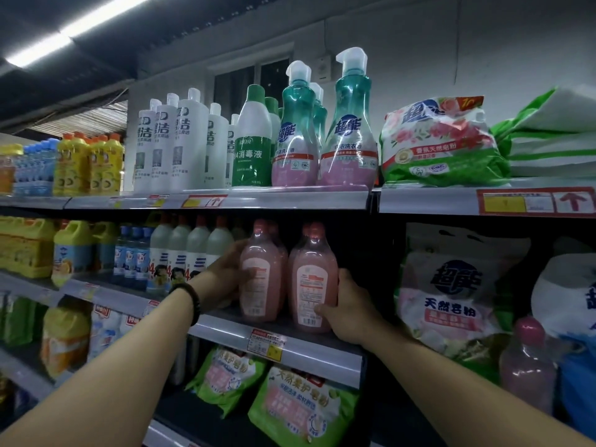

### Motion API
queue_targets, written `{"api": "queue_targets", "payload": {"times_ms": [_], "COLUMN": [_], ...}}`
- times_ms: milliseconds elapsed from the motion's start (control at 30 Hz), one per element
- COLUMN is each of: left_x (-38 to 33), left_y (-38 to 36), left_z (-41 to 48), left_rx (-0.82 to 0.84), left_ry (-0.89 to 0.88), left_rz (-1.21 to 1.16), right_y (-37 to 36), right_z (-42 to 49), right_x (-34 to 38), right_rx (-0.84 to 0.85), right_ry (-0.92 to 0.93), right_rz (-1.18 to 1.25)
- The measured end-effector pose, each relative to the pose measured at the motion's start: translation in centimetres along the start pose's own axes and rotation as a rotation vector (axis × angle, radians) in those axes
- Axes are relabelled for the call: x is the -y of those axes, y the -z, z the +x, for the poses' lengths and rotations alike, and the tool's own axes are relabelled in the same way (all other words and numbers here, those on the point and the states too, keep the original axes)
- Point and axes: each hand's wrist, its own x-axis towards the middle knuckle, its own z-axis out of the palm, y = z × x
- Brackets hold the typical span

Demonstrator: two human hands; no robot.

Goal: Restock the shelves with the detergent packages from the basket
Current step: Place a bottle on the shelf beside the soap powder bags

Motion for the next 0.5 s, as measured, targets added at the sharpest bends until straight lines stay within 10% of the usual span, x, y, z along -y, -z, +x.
{"api": "queue_targets", "payload": {"times_ms": [300,500], "left_x": [0.8,0.5], "left_y": [-0.8,-1.9], "left_z": [-0.4,-1.7], "left_rx": [0.056,-0.154], "left_ry": [-0.001,-0.014], "left_rz": [-0.121,0.240], "right_y": [-2.0,-1.6], "right_z": [0.0,-1.2], "right_x": [1.4,2.0], "right_rx": [-0.038,0.000], "right_ry": [-0.020,-0.029], "right_rz": [-0.009,-0.039]}}
